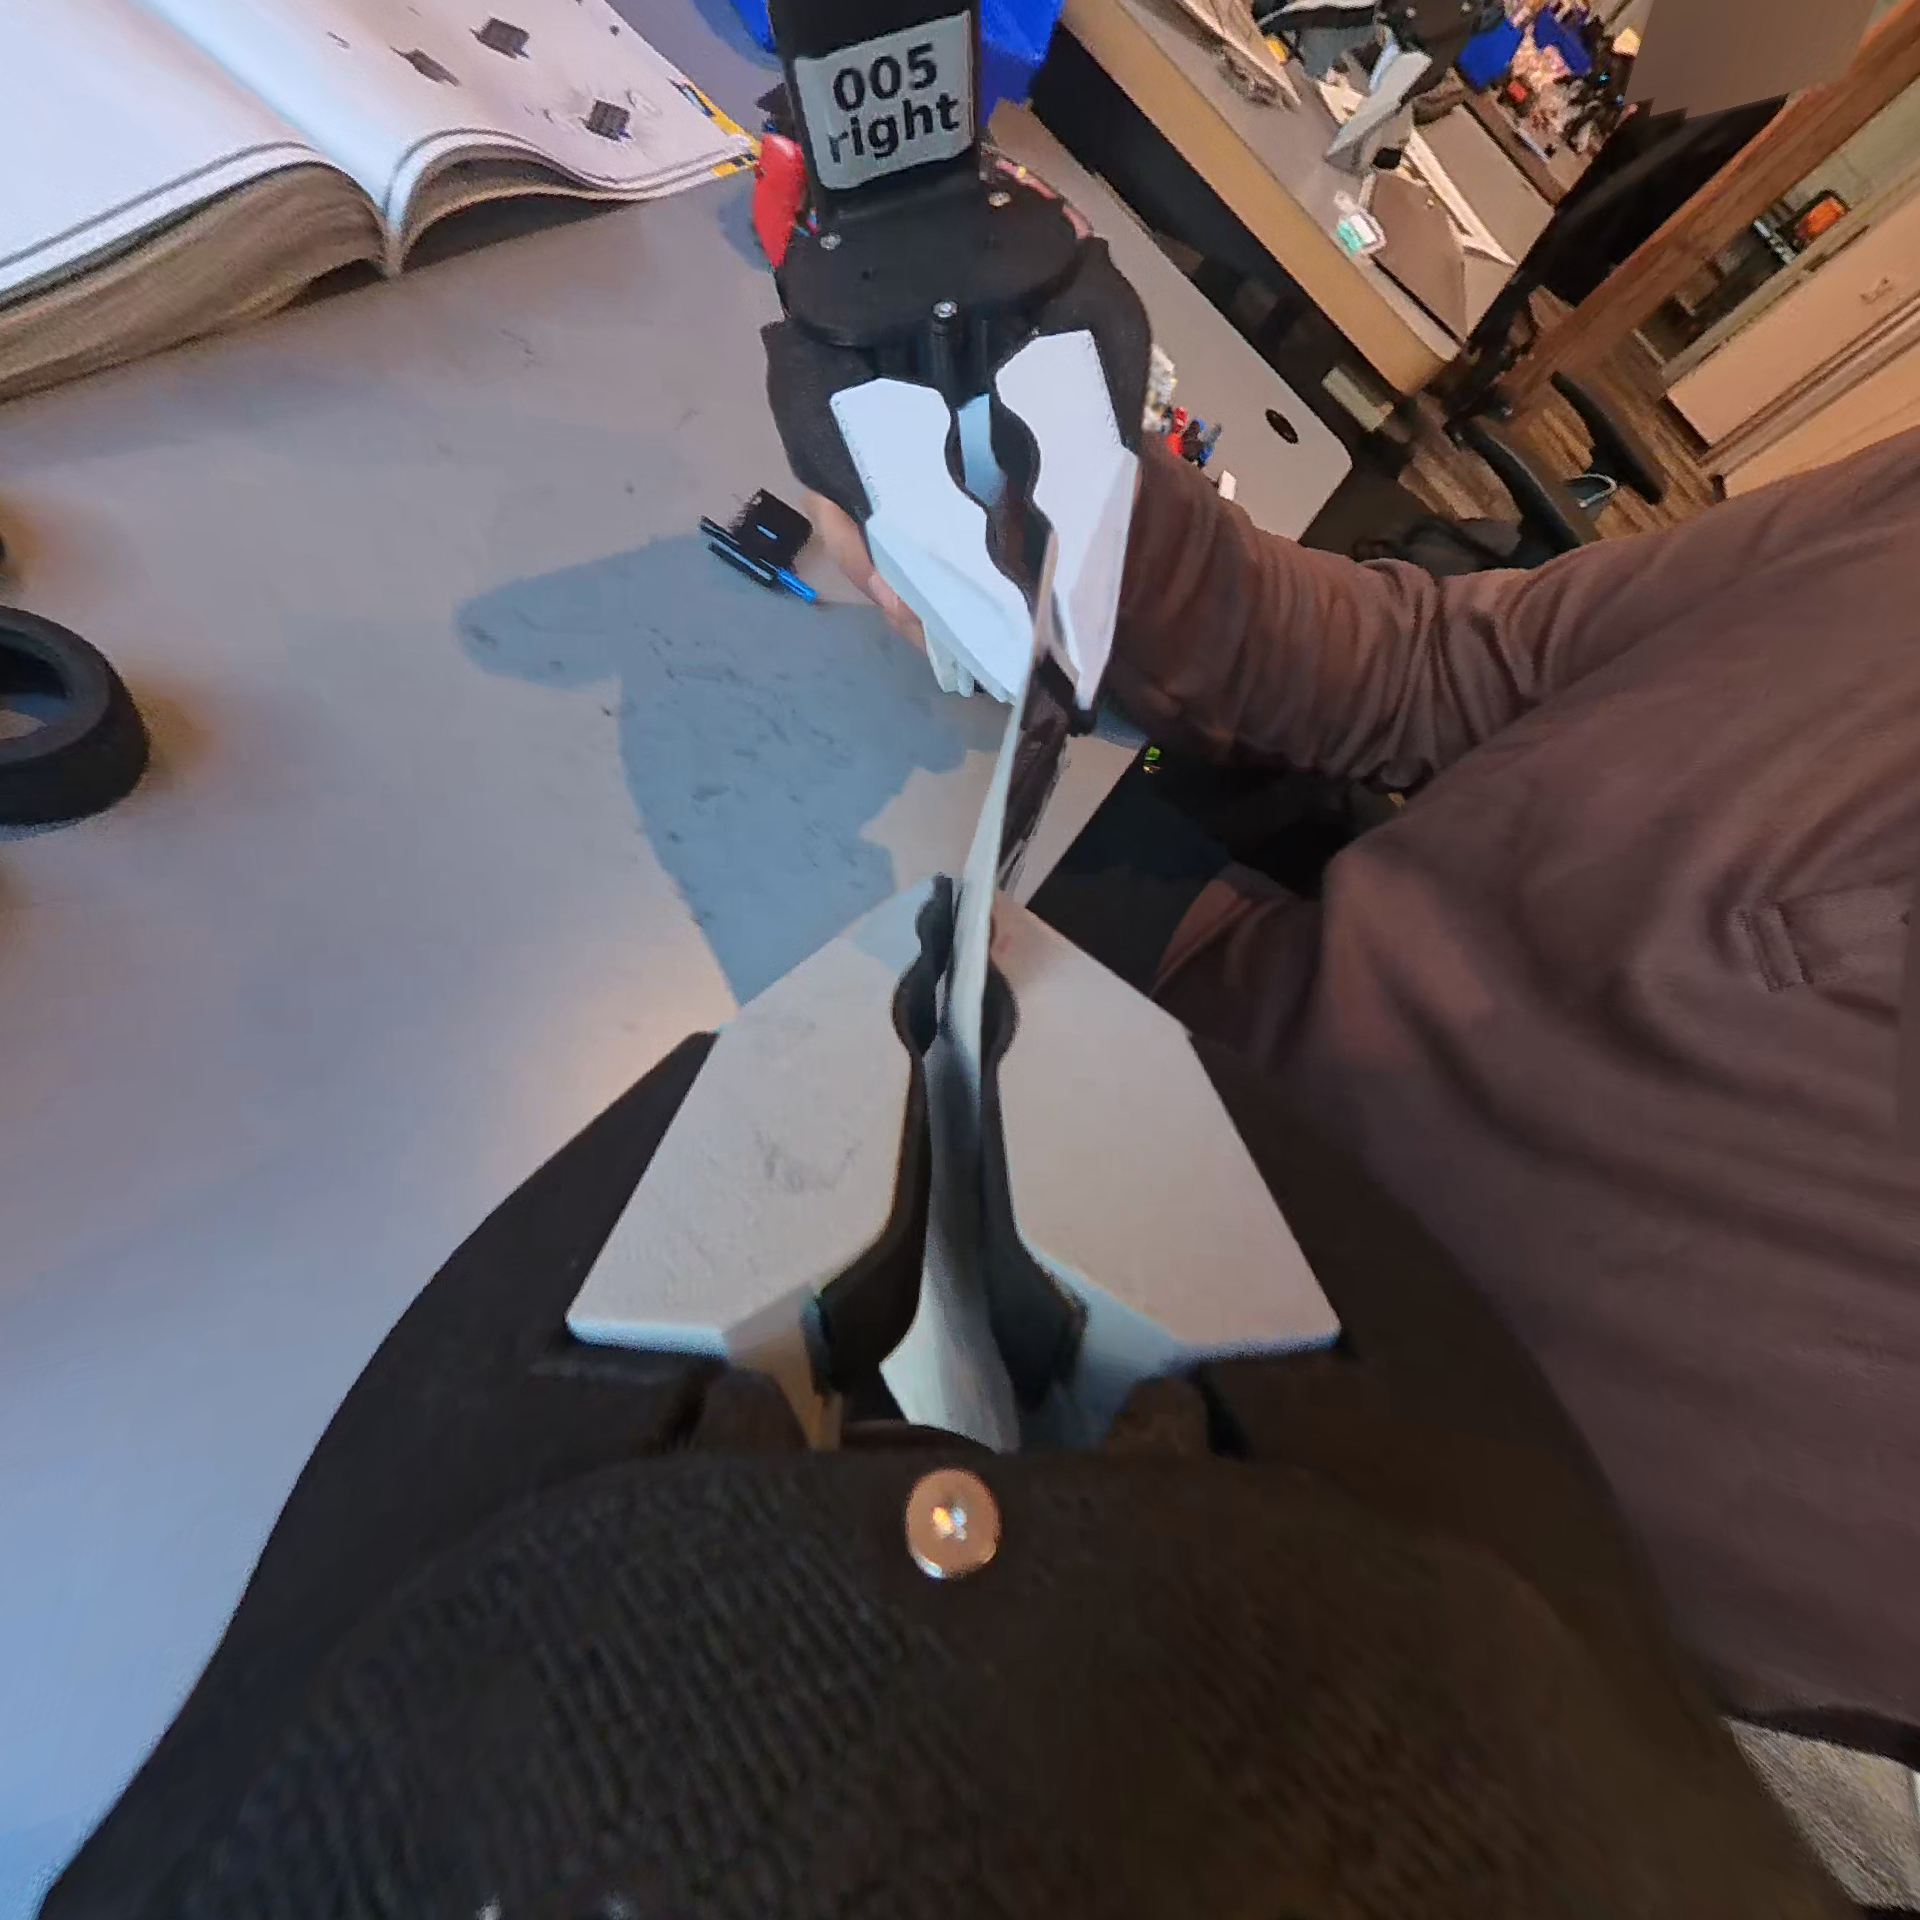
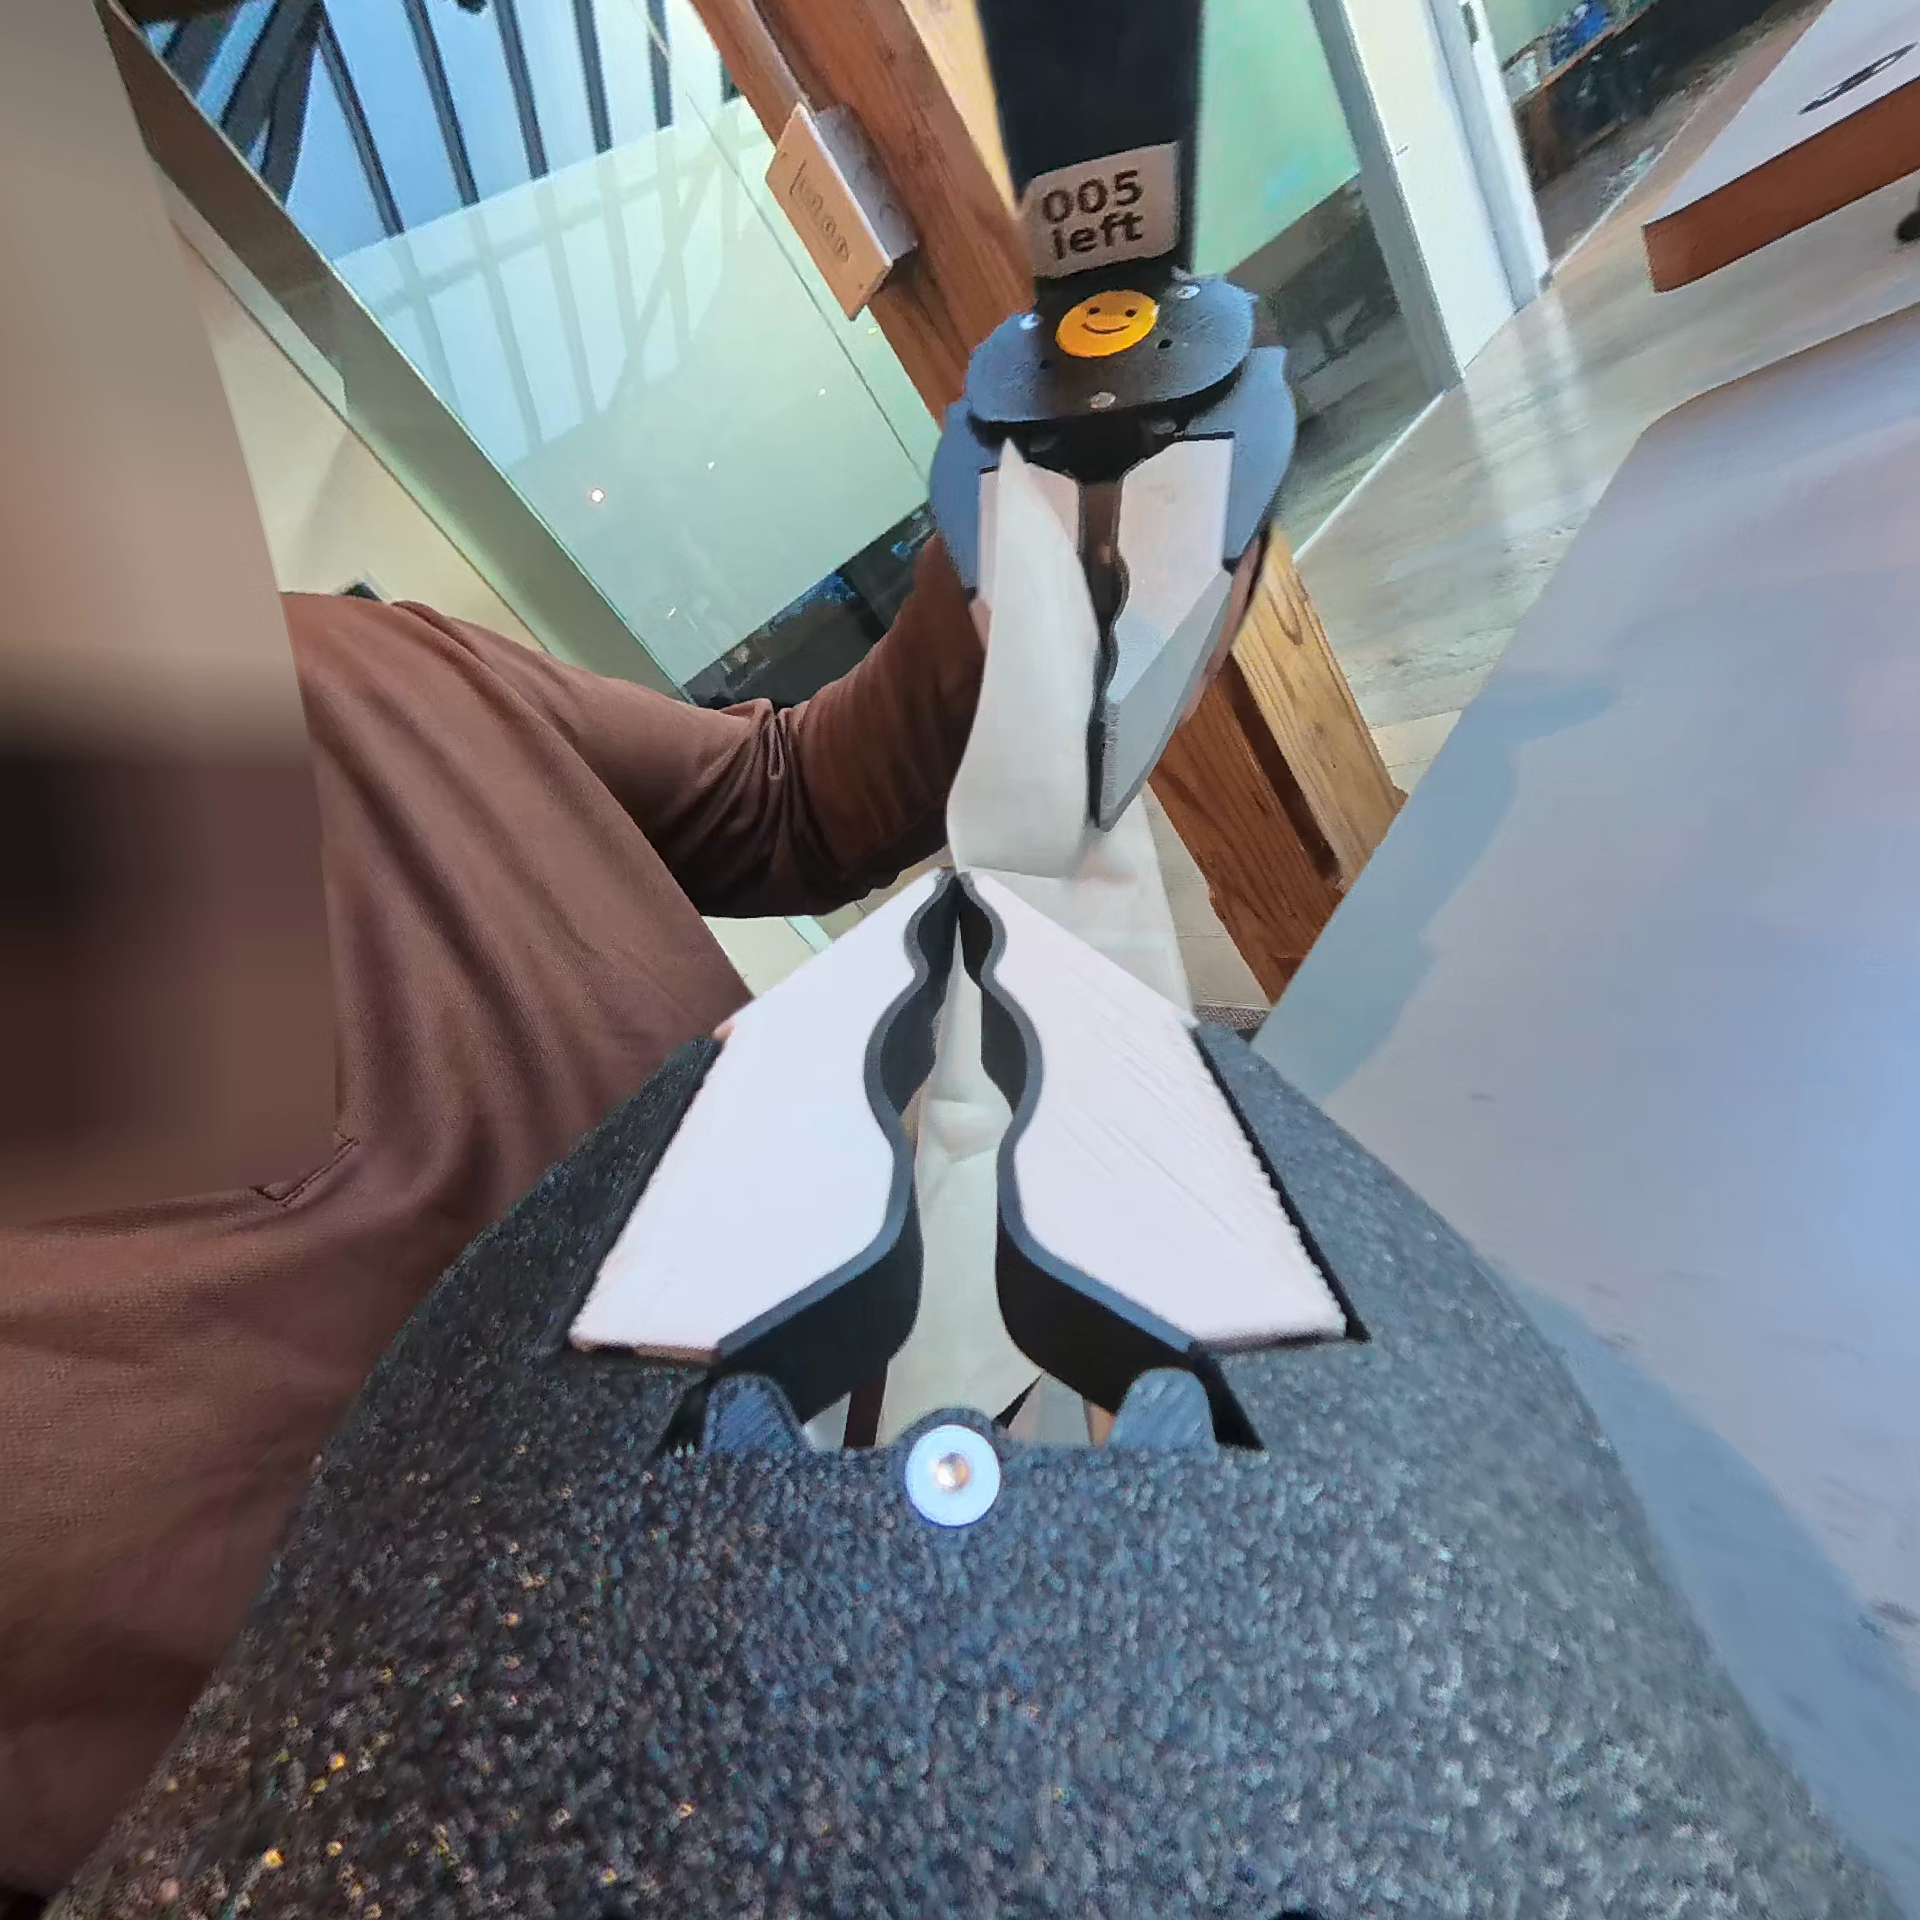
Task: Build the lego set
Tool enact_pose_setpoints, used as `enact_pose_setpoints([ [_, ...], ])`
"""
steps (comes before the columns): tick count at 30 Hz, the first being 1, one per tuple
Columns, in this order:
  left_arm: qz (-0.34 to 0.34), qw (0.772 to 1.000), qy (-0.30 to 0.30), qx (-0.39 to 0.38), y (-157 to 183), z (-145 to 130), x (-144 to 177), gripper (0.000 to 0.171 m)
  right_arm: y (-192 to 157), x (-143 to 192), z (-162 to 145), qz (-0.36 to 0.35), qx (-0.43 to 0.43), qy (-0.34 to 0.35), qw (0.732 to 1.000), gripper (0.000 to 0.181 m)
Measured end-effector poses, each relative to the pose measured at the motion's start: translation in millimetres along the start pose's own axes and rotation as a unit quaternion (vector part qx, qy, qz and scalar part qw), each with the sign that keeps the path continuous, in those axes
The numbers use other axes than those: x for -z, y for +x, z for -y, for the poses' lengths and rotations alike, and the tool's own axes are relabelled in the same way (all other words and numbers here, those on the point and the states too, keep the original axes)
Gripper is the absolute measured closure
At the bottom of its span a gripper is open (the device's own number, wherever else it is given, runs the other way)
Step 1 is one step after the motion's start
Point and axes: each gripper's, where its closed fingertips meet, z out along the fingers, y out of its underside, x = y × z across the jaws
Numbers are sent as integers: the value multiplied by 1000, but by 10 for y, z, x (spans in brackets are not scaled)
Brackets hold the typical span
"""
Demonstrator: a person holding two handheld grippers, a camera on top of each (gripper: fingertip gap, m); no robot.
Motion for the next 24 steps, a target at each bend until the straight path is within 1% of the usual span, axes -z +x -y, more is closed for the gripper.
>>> enact_pose_setpoints([
  [1, 9, 1000, 0, -3, -14, 7, -1, 170, 42, 12, 10, -10, -3, 5, 1000, 181],
  [2, 35, 999, 0, -6, -65, 24, 11, 161, 99, 30, 22, -25, -5, 10, 1000, 181],
  [4, 144, 989, 9, -15, -294, 101, 139, 139, 159, 76, 58, -36, -18, 25, 999, 181],
  [5, 194, 980, 27, -21, -360, 165, 247, 134, 173, 101, 86, -36, -25, 36, 998, 181],
  [6, 230, 971, 60, -31, -356, 247, 351, 133, 188, 127, 113, -36, -31, 47, 998, 181],
  [8, 275, 952, 120, -53, -239, 371, 506, 136, 223, 166, 150, -38, -45, 64, 996, 181],
  [10, 322, 932, 139, -91, -116, 408, 564, 147, 259, 181, 171, -37, -60, 78, 994, 181],
  [11, 360, 915, 141, -114, -83, 428, 608, 152, 283, 181, 179, -38, -68, 84, 993, 181],
  [13, 459, 856, 165, -171, -19, 536, 845, 152, 372, 195, 192, -55, -80, 97, 991, 181],
  [14, 495, 829, 178, -192, 33, 590, 986, 151, 411, 209, 196, -63, -85, 102, 989, 181],
  [15, 516, 810, 196, -199, 81, 639, 1110, 147, 433, 225, 203, -67, -89, 108, 988, 181],
  [16, 508, 814, 203, -196, 121, 662, 1137, 145, 442, 243, 214, -67, -92, 113, 987, 181],
  [17, 476, 839, 194, -180, 136, 641, 1054, 143, 441, 259, 229, -65, -95, 120, 986, 181],
  [18, 434, 869, 177, -159, 135, 596, 903, 138, 432, 272, 246, -60, -96, 126, 986, 181],
  [19, 393, 895, 157, -142, 117, 540, 721, 134, 415, 277, 263, -54, -96, 132, 985, 181],
  [20, 370, 910, 136, -131, 66, 478, 554, 134, 391, 274, 279, -45, -97, 136, 985, 181],
  [21, 360, 917, 113, -131, -2, 412, 398, 131, 358, 264, 295, -33, -97, 141, 985, 181],
  [24, 355, 920, 66, -152, -180, 281, 30, 122, 184, 212, 346, 24, -87, 154, 984, 181],
])
